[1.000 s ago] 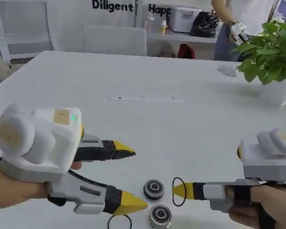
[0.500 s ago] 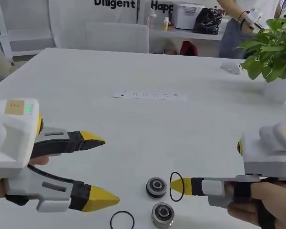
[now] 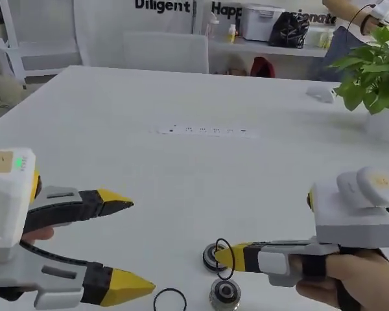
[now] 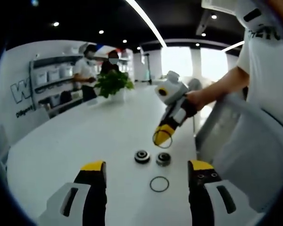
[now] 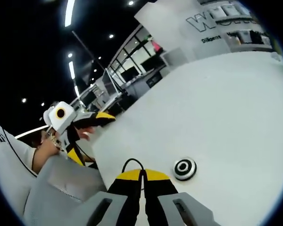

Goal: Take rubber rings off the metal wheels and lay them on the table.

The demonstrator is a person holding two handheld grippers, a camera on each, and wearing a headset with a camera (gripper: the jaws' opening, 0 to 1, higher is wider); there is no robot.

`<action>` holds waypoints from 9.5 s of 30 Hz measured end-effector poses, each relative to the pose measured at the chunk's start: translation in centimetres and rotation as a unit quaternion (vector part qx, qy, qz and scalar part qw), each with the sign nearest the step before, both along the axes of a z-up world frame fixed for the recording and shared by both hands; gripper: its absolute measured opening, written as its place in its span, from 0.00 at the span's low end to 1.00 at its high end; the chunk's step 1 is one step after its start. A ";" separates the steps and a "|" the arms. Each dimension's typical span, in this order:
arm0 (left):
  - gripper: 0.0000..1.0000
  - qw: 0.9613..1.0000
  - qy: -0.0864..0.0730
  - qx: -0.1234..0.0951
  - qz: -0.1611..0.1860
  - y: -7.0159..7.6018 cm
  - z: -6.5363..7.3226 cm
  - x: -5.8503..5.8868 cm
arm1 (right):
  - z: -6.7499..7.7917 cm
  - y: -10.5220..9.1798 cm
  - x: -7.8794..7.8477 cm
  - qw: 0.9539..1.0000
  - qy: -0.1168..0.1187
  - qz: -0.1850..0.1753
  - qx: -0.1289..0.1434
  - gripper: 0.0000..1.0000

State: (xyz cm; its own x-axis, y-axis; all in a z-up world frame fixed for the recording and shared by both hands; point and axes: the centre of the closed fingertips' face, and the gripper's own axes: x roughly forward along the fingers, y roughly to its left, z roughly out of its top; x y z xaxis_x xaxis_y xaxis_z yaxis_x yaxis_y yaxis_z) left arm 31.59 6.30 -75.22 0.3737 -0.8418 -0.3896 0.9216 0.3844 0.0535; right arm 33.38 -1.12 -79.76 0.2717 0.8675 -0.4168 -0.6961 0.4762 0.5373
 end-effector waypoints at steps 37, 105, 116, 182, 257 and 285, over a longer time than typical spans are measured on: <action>0.75 0.998 0.019 0.051 -0.020 0.4 -2.4 -1.4 | -5.0 1.8 -1.0 0.986 -0.066 0.069 -0.140 0.00; 0.74 0.999 0.014 0.031 -0.014 0.3 -1.5 -1.2 | 1.6 -1.0 2.6 0.995 -0.090 -0.029 -0.043 0.22; 0.74 1.000 0.013 0.018 -0.012 0.2 -1.0 -1.1 | 6.3 -2.6 4.7 0.988 -0.140 -0.059 -0.007 0.28; 0.50 0.999 0.007 -0.004 -0.035 -8.6 -5.7 7.9 | -6.4 -3.5 4.2 0.963 -0.146 0.112 -0.195 0.29; 0.14 0.998 0.019 0.044 -0.036 -9.4 -9.6 6.7 | -7.1 -2.5 3.4 0.945 -0.180 0.163 -0.217 0.08; 0.14 0.999 0.024 0.035 -0.023 -9.3 -9.6 7.0 | -6.7 -2.4 4.7 0.944 -0.206 0.142 -0.217 0.00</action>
